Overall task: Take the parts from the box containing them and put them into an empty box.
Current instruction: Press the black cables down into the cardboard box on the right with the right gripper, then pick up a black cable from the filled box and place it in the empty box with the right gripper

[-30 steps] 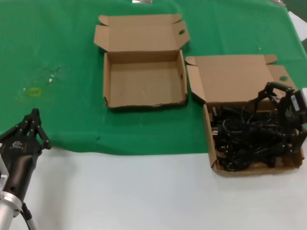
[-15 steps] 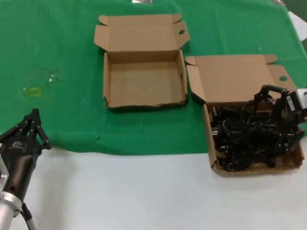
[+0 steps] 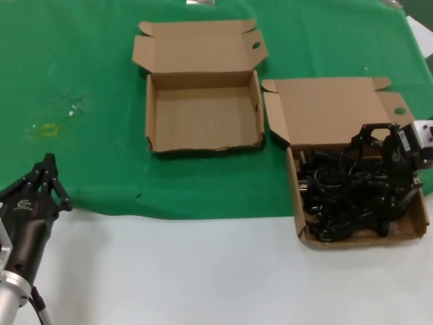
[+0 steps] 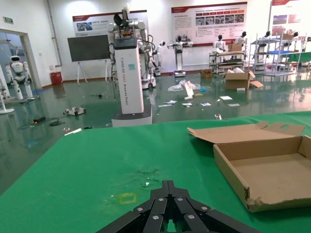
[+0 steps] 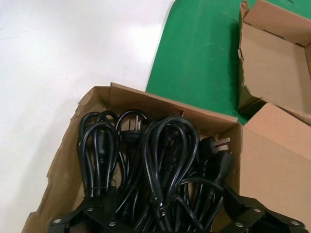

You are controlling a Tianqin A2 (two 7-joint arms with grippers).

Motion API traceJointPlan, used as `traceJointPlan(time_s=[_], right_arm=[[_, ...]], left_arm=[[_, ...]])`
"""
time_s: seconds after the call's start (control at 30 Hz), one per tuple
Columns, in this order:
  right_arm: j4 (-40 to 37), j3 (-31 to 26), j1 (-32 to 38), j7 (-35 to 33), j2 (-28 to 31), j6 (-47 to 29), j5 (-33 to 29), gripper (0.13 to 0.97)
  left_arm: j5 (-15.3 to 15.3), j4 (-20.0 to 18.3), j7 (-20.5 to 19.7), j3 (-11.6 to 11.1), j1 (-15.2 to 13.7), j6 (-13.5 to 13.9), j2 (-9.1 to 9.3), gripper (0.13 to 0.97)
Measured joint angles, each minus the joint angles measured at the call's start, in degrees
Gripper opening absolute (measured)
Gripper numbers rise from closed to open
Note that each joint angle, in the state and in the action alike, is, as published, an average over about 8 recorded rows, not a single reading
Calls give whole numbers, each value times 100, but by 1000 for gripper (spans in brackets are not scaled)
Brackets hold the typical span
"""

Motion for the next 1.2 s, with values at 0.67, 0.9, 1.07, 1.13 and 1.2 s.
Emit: traceJointPlan(time_s=[0.67, 0.9, 1.07, 1.13, 1.2], right_arm=[[817, 107, -380, 559, 244, -213, -55, 465], [1403, 134, -674, 918, 452, -278, -29, 340], [1699, 157, -779, 1121, 540, -292, -7, 274], [1818, 165, -804, 1203, 573, -300, 2, 260], [1959, 175, -828, 1296, 613, -316, 13, 247]], left_arm=[[2, 0, 1, 0, 0, 0, 0, 144], [2, 0, 1, 0, 0, 0, 0, 144], [2, 0, 1, 0, 0, 0, 0, 144], [2, 0, 1, 0, 0, 0, 0, 144], [2, 0, 1, 0, 0, 0, 0, 144]])
